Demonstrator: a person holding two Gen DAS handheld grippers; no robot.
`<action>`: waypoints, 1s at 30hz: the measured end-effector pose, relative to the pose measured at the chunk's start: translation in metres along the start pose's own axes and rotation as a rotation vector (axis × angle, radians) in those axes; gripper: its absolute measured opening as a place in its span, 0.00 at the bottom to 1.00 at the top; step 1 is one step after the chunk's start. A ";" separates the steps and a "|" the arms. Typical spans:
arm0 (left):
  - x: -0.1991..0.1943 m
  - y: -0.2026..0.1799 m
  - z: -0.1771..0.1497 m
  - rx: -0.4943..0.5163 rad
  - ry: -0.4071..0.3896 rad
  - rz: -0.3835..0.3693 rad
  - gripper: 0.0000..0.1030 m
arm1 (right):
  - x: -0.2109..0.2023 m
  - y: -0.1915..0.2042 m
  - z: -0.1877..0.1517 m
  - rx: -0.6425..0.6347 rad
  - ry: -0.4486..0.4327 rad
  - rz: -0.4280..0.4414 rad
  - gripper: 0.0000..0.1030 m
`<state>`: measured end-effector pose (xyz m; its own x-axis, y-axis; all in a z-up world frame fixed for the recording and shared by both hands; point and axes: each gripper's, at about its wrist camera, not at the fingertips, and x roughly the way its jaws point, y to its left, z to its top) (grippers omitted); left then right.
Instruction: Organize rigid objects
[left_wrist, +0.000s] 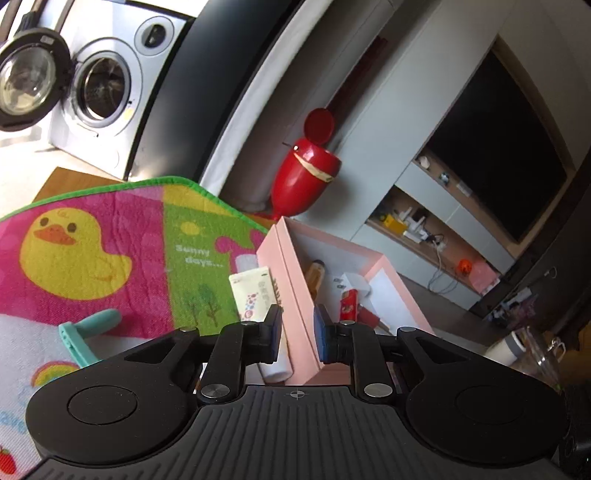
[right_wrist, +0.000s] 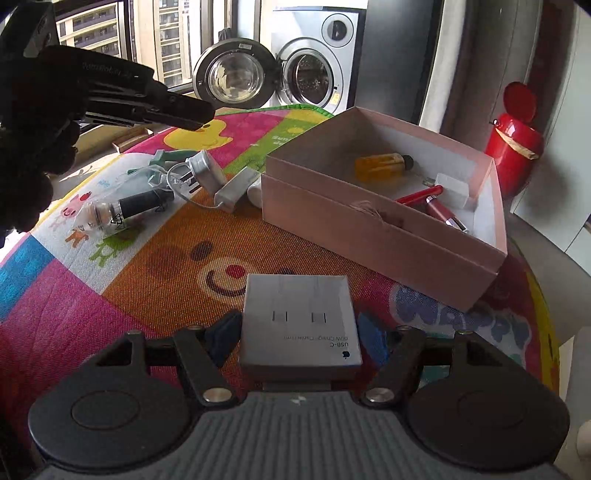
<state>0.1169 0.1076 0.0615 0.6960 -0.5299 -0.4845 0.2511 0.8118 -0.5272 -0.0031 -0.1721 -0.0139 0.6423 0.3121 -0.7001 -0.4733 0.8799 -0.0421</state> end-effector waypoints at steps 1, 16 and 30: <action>0.019 0.003 0.013 -0.012 0.013 0.021 0.20 | -0.003 -0.001 -0.002 0.012 -0.020 0.006 0.68; 0.145 0.027 0.040 0.084 0.332 0.093 0.18 | 0.001 -0.020 -0.003 0.063 -0.114 -0.033 0.68; 0.006 0.000 -0.050 0.097 0.247 0.030 0.18 | 0.013 0.036 0.019 -0.001 -0.110 0.125 0.68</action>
<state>0.0873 0.0921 0.0239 0.5219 -0.5393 -0.6610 0.3042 0.8415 -0.4464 -0.0004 -0.1299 -0.0112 0.6405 0.4562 -0.6178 -0.5540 0.8316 0.0397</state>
